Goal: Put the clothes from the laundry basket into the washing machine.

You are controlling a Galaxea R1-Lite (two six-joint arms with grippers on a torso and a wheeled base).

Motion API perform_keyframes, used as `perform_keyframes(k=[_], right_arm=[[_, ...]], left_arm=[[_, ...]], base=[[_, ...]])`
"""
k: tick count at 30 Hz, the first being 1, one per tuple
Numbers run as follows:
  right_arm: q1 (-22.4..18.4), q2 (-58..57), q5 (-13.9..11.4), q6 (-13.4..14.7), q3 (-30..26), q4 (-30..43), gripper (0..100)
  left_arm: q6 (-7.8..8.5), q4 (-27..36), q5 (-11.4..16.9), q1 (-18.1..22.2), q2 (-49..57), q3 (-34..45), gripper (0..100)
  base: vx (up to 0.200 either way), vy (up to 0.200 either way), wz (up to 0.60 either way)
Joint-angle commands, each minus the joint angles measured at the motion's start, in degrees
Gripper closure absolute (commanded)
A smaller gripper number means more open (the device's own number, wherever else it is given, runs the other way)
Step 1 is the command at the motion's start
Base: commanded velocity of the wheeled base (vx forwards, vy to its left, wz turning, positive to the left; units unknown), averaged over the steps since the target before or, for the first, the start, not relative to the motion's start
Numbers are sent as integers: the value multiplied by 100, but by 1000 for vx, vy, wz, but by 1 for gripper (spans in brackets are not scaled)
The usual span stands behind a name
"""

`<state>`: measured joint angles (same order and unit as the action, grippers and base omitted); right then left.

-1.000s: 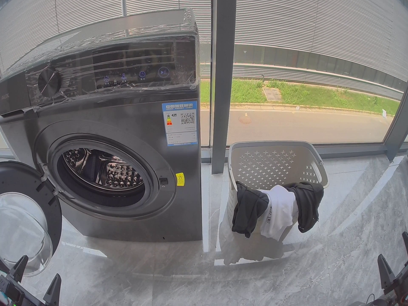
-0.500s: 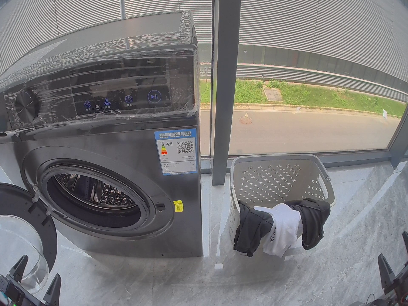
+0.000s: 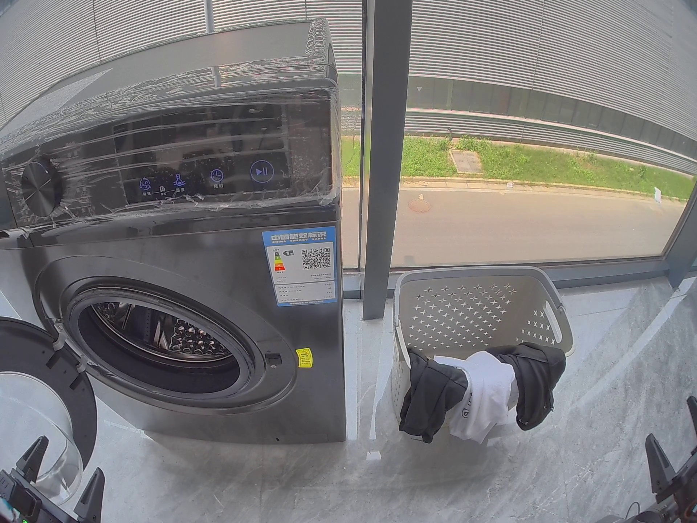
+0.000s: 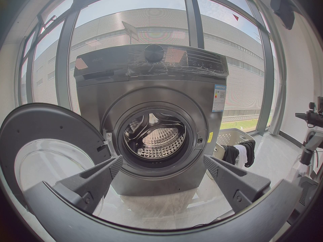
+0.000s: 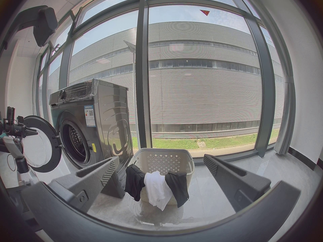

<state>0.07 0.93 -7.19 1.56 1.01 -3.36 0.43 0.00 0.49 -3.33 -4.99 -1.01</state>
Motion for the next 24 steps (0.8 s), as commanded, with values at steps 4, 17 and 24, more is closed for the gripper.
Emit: perform_keyframes(k=[4, 17, 24], right_arm=[[10, -84, 42, 239, 312, 2, 0], [625, 2940, -72, 46, 2746, 29, 0], [687, 4152, -98, 46, 2404, 433, 0]], left_arm=[[1, 18, 4, -1, -2, 84, 0], [1, 0, -5, -1, -2, 92, 0], [1, 0, -5, -1, -2, 92, 0]], base=[[100, 0, 0], [200, 0, 0], [0, 0, 0]])
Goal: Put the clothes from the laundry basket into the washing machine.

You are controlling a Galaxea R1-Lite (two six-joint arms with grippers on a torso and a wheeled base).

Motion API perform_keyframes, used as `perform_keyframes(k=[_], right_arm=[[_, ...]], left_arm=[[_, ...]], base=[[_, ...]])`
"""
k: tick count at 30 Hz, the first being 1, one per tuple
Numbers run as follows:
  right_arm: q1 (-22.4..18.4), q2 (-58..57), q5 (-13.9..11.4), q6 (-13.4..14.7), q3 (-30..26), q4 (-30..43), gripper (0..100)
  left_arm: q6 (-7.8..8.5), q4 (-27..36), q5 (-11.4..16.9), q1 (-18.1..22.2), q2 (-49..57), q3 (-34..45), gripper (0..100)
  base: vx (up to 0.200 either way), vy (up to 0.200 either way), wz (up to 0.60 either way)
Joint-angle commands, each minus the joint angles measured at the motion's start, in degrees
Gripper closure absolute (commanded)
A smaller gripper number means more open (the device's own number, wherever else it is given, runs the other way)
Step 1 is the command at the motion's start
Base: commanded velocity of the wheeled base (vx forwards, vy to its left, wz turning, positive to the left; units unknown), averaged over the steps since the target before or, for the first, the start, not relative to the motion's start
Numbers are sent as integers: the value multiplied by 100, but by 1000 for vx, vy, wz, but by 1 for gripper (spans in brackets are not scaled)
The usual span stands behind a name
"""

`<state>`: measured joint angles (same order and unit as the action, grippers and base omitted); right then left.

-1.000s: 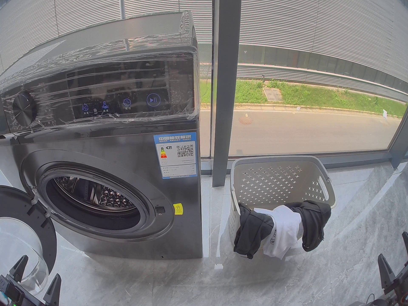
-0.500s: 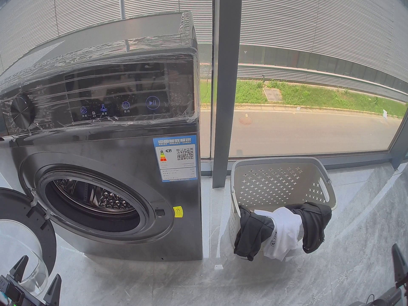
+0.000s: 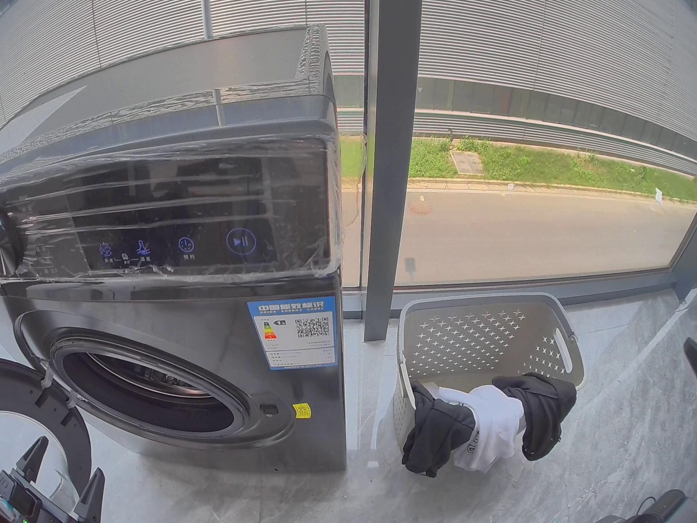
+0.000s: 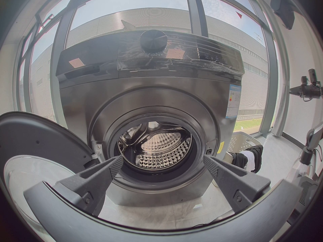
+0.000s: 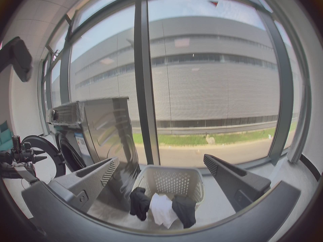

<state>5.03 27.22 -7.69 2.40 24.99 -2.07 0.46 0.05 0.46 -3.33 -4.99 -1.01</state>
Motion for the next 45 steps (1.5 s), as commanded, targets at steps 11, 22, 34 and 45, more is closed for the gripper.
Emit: perform_keyframes(k=[11, 22, 34, 45], right_arm=[[-38, 4406, -382, -275, 428, 84, 0], [-169, 5162, -409, -495, 226, -373, 0], [-108, 5232, -523, -565, 164, -478, 0], [402, 5733, -892, -864, 199, -645, 0]], left_arm=[[-2, -5, -2, -1, -2, 92, 0], [-2, 4, 6, -1, -2, 84, 0], [-2, 4, 6, -1, -2, 92, 0], [-2, -5, -2, -1, -2, 92, 0]], base=[[0, 0, 0], [0, -36, 0], [0, -200, 0], [0, -182, 0]])
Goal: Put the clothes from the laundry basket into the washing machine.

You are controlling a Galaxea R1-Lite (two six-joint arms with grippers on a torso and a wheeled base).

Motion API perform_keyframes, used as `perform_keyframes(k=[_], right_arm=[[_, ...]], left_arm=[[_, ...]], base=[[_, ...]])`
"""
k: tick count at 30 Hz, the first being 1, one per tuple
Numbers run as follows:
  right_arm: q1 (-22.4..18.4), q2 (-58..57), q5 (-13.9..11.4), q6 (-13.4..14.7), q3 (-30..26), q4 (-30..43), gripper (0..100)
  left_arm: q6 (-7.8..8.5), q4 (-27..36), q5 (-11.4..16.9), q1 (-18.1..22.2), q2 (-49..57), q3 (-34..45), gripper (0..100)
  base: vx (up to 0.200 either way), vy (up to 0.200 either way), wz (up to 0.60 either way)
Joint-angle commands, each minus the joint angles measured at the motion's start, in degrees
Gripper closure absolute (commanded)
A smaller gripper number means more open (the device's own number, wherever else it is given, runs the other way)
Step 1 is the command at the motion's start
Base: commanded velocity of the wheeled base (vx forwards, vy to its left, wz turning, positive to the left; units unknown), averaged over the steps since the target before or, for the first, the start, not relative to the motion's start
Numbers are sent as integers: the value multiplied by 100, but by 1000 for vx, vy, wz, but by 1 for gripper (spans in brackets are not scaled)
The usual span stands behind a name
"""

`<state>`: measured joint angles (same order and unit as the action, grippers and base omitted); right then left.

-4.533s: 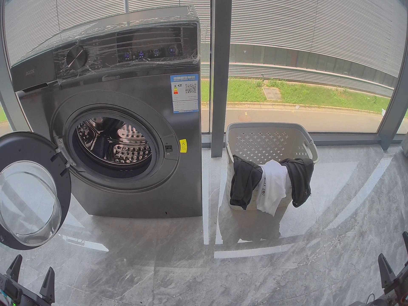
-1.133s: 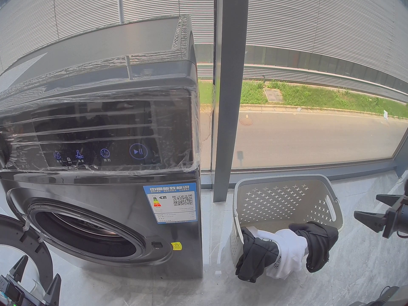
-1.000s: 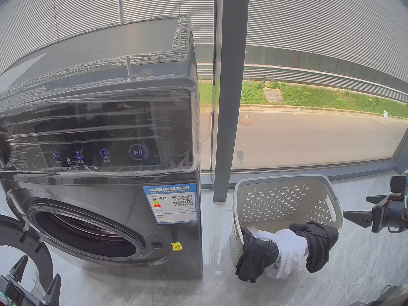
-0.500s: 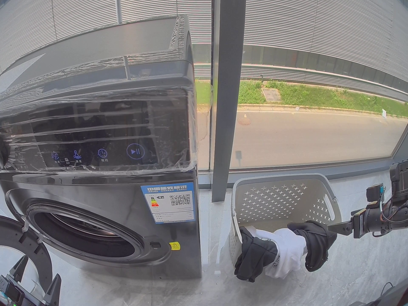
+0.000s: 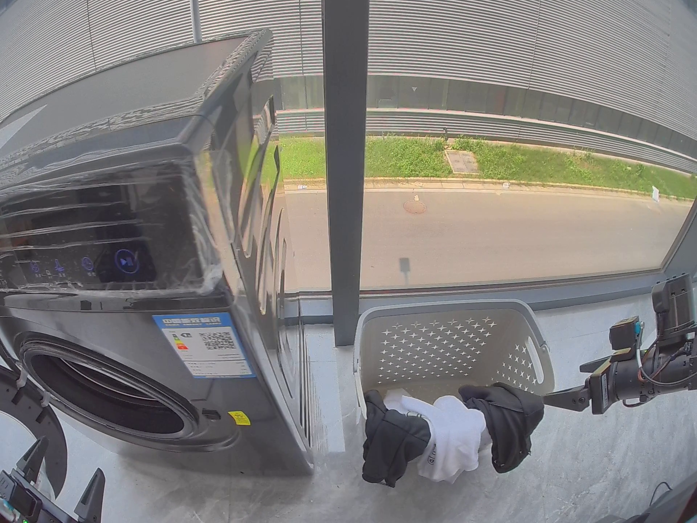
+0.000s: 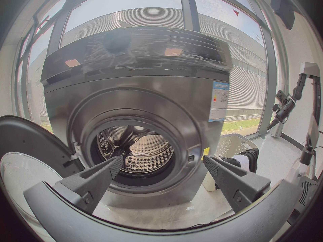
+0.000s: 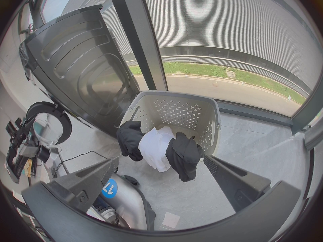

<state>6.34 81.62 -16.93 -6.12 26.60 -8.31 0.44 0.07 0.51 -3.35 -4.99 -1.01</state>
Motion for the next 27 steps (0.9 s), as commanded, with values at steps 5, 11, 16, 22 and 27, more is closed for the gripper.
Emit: perform_keyframes(k=[5, 11, 16, 22, 27], right_arm=[[474, 751, 146, 208, 153, -566, 0], [553, 997, 129, 260, -111, -900, 0], [693, 1225, 164, 234, -234, -900, 0], [1010, 1735, 392, 234, -155, -900, 0], [1229, 1972, 454, 243, -155, -900, 0]], left_arm=[[0, -7, -7, 1, -2, 92, 0], [0, -7, -7, 1, -2, 92, 0], [0, -7, -7, 1, -2, 92, 0], [0, -7, -7, 1, 6, 92, 0], [0, -7, -7, 1, -2, 92, 0]], base=[[0, 0, 0], [0, 0, 0], [0, 0, 0], [0, 0, 0], [0, 0, 0]])
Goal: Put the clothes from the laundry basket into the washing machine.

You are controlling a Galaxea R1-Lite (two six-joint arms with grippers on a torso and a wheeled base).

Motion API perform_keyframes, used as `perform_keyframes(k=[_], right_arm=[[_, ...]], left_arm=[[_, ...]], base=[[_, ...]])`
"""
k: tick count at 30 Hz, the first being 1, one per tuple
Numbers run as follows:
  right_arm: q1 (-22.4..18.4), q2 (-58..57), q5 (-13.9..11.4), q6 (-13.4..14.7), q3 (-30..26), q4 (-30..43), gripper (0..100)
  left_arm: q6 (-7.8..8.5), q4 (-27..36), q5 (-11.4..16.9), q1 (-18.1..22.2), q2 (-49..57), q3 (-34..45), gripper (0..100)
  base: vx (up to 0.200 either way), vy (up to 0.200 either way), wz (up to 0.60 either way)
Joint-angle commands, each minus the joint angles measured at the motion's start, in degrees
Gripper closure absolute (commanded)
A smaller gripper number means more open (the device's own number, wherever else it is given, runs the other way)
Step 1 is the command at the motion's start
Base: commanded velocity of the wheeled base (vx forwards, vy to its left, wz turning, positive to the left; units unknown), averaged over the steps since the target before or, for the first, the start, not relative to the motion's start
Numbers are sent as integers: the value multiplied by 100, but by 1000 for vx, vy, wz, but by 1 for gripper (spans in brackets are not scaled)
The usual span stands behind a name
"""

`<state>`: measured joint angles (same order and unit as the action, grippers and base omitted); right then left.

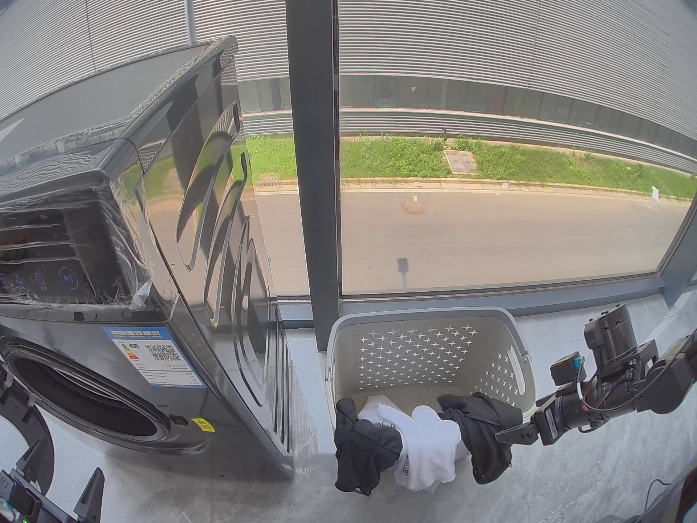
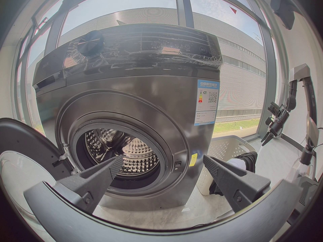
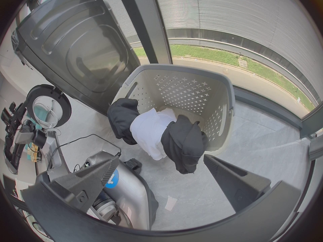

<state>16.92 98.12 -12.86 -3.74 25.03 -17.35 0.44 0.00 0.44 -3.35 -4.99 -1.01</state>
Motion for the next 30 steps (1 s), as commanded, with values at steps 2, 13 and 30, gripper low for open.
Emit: perform_keyframes(k=[2, 13, 30], right_arm=[[180, 497, 223, 40, 11, 3, 0], [127, 1324, 398, 93, 494, -41, 0], [31, 2475, 495, 286, 1250, -225, 0]], left_arm=[[0, 0, 0, 1, -2, 92, 0], [0, -9, 0, 10, 6, 92, 0], [0, -9, -9, 1, 6, 92, 0]], base=[[0, 0, 0], [0, 0, 0], [0, 0, 0]])
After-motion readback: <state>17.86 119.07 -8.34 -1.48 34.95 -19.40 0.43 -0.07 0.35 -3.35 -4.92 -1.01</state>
